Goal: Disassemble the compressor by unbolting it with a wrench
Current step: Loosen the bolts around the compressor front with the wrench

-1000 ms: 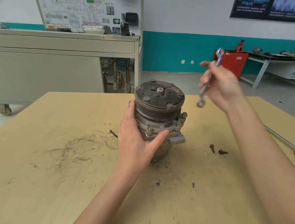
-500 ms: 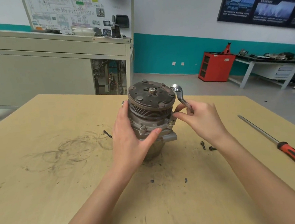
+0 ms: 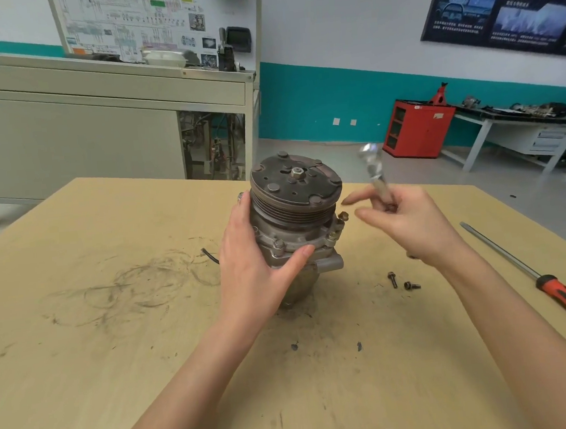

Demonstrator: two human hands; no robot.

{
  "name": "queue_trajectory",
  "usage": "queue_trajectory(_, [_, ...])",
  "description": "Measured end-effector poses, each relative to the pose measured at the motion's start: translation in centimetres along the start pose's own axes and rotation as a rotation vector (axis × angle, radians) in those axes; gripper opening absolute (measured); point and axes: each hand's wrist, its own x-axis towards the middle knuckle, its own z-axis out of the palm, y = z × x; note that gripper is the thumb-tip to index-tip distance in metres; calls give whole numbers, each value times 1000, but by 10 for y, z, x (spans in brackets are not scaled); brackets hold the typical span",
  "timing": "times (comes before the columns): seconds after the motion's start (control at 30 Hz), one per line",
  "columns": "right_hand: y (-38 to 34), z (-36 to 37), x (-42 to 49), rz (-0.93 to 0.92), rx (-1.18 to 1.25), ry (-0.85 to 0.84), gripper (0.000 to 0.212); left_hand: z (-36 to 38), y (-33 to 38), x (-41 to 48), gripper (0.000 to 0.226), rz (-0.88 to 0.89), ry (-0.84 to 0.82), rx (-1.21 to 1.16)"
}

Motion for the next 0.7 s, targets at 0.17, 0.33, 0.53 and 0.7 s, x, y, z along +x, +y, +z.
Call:
queue_trajectory(0.17, [-1, -14, -8, -47, 50, 328, 46, 0, 0, 0, 103, -13, -7, 0])
queue_trajectory(0.33, [-2, -23, -28, -75, 155, 452, 58, -1, 1, 0, 102, -13, -9, 0])
queue_trajectory(0.53, [2, -3, -72, -504, -139, 359, 41, -1, 1, 0, 103, -8, -8, -4])
queue_trajectory(0.7, [9, 14, -81, -701, -566, 431, 30, -1, 1, -1, 102, -4, 0, 0])
